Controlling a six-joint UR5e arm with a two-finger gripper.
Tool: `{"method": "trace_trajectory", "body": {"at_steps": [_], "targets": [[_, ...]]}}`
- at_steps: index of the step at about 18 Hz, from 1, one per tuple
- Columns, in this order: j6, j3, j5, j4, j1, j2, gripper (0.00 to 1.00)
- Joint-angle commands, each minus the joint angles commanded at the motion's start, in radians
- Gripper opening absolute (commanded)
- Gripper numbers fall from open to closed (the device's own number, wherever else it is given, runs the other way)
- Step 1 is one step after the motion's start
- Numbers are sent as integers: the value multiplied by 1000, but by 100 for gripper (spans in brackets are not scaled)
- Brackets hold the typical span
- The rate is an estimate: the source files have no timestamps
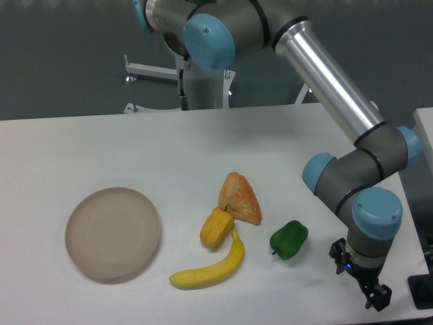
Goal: Pick up the green pepper from the table
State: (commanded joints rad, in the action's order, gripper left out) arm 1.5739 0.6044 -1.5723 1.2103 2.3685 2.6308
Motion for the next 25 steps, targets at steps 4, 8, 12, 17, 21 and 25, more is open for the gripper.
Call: {"method": "trace_trajectory", "body": {"at_steps": [4, 8, 12, 17, 21, 25], "targets": [[-2, 6, 3, 2, 0, -5, 100], [-5, 12, 5, 2, 0, -15, 100], [-23, 20, 3, 5, 0, -26, 100], [-144, 110, 26, 11, 6, -93, 100], [-187, 216, 43, 14, 26, -172, 100], [-258, 319, 129, 21, 54, -250, 100]]}}
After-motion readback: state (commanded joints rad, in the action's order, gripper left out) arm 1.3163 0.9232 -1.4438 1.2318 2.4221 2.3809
